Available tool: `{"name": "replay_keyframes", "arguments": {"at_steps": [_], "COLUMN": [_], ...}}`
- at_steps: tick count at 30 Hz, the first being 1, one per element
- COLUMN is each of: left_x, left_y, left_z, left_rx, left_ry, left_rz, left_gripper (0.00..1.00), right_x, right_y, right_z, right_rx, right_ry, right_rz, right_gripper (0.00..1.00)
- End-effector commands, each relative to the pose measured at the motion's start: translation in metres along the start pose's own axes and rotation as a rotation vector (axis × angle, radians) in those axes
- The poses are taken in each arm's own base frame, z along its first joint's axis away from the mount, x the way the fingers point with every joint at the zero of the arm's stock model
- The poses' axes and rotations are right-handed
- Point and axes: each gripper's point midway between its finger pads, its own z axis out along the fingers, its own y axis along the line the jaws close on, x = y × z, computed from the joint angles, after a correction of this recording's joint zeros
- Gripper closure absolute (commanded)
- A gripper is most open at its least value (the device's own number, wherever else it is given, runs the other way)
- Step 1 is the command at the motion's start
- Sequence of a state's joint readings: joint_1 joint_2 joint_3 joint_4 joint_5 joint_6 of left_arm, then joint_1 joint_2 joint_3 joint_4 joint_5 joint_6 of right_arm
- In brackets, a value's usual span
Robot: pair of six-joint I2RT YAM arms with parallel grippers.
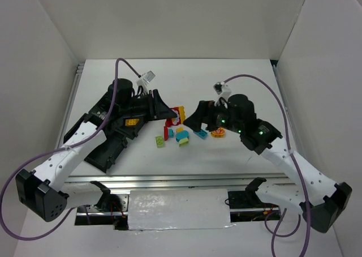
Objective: Sort the legos into containers by color
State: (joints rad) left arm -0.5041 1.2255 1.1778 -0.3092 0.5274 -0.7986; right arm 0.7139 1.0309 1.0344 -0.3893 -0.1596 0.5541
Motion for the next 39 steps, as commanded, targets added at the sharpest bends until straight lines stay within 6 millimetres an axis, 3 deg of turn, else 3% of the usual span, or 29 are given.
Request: {"name": "replay_keyframes", "arguments": {"at_steps": [1, 2, 5, 11, 14, 28, 31, 35, 39], "left_x": [-0.004, 0.003, 0.010, 0.019, 0.020, 0.025, 0.025, 0.024, 0.023], "left_y": [-0.052, -0.052, -0.078, -0.091, -0.095, -0.107, -0.110, -0.111, -0.109], "left_z": [-0.018, -0.019, -0.036, -0.045, -0.049, -0.050, -0.051, -0.049, -0.046], "left_rx": [0.273, 0.308, 0.455, 0.529, 0.556, 0.622, 0.642, 0.637, 0.632], "left_ry": [-0.036, -0.024, -0.032, 0.015, 0.017, 0.033, 0.033, 0.033, 0.042], "left_rz": [0.199, 0.206, 0.264, 0.305, 0.315, 0.289, 0.289, 0.293, 0.290], "left_gripper": [1.00, 1.00, 1.00, 1.00, 1.00, 1.00, 1.00, 1.00, 1.00], "right_x": [-0.011, -0.016, -0.015, -0.019, -0.024, -0.030, -0.031, -0.032, -0.032], "right_y": [0.018, 0.000, 0.006, 0.054, 0.066, 0.083, 0.084, 0.086, 0.089], "right_z": [-0.031, -0.034, -0.047, -0.070, -0.078, -0.071, -0.068, -0.067, -0.067], "right_rx": [-0.206, -0.191, -0.326, -0.628, -0.698, -0.777, -0.782, -0.799, -0.823], "right_ry": [-0.018, -0.033, -0.010, 0.011, -0.009, -0.012, -0.010, -0.009, -0.001], "right_rz": [-0.025, 0.001, -0.007, -0.044, -0.040, -0.015, -0.009, -0.012, -0.014], "right_gripper": [0.00, 0.00, 0.02, 0.07, 0.07, 0.16, 0.24, 0.41, 0.41]}}
